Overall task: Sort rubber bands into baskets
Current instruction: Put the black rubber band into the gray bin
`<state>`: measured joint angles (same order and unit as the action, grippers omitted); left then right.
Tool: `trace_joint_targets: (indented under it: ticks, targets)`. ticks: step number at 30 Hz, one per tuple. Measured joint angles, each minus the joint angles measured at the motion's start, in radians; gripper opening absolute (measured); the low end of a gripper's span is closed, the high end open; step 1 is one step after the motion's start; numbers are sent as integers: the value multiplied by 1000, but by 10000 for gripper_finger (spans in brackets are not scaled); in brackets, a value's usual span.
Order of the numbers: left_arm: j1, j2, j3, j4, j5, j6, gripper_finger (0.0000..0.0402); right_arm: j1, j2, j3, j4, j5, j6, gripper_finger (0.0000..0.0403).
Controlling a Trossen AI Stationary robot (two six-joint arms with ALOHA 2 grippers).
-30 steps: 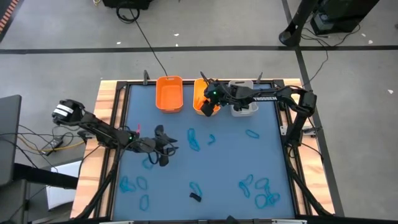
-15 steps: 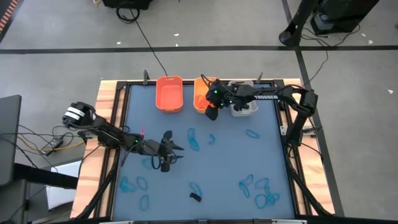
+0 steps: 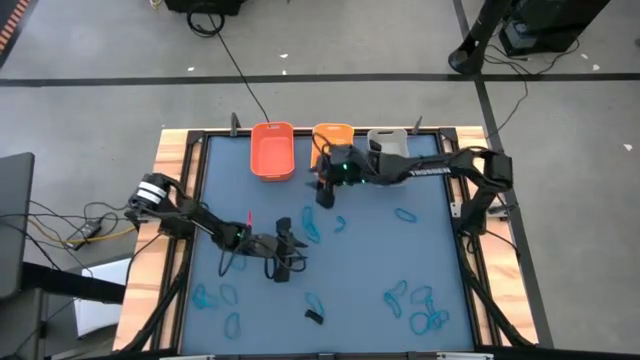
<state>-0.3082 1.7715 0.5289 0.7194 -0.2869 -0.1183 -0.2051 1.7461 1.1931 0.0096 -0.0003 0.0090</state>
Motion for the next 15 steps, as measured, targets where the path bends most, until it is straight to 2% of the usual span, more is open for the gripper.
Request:
trace_joint_targets:
  ticks: [7,9,15]
  targets:
    - [-48,82,107,-4,35,0,161,212,-130,2,-72,290,-71,188]
    - [-60,102,148,6,30,2,161,257,-172,2,-136,320,-50,182]
    - [-82,112,214,8,14,7,161,379,-240,2,-307,315,123,175]
